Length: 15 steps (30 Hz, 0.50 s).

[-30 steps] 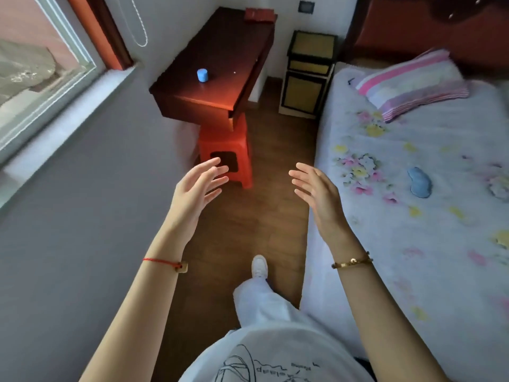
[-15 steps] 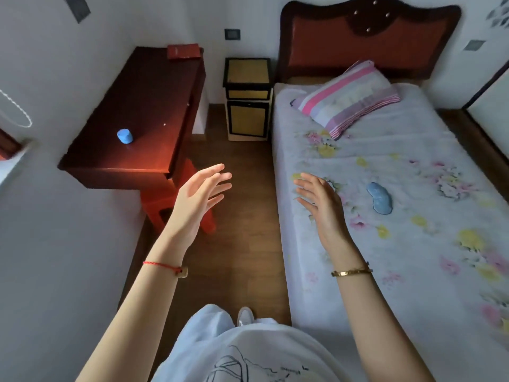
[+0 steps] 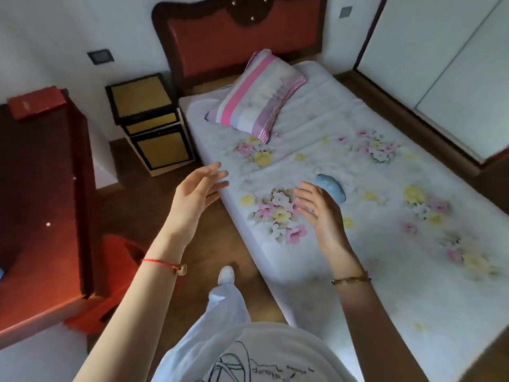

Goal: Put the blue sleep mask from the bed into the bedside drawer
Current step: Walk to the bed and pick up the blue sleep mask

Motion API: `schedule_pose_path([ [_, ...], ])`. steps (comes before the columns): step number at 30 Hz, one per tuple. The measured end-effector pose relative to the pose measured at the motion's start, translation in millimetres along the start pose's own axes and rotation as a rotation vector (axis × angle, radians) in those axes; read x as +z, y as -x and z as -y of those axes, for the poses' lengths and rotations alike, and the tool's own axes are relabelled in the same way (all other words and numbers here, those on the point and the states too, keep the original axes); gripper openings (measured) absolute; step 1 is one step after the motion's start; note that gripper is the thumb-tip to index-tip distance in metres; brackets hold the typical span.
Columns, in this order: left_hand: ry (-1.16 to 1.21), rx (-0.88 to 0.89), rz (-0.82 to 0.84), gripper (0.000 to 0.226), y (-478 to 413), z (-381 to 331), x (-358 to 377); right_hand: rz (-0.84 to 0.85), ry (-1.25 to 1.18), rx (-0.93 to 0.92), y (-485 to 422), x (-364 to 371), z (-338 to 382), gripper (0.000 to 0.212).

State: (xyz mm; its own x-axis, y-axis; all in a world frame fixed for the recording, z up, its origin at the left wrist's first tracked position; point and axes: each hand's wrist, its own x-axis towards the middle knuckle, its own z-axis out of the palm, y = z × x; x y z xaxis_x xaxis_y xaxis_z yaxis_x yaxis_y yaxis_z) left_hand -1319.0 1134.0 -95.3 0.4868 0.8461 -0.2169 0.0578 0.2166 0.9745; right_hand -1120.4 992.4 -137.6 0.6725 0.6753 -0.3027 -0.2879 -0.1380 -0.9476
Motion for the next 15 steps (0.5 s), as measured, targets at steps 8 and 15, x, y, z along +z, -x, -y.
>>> schedule_pose_path([
  [8, -0.09, 0.047, 0.333, 0.035, -171, -49, 14, -0.278, -0.158, -0.08, -91, 34, 31, 0.037],
  [15, -0.085, -0.054, 0.505, 0.025, -260, -66, 62, -0.519, -0.162, -0.11, -125, 33, 46, 0.035],
])
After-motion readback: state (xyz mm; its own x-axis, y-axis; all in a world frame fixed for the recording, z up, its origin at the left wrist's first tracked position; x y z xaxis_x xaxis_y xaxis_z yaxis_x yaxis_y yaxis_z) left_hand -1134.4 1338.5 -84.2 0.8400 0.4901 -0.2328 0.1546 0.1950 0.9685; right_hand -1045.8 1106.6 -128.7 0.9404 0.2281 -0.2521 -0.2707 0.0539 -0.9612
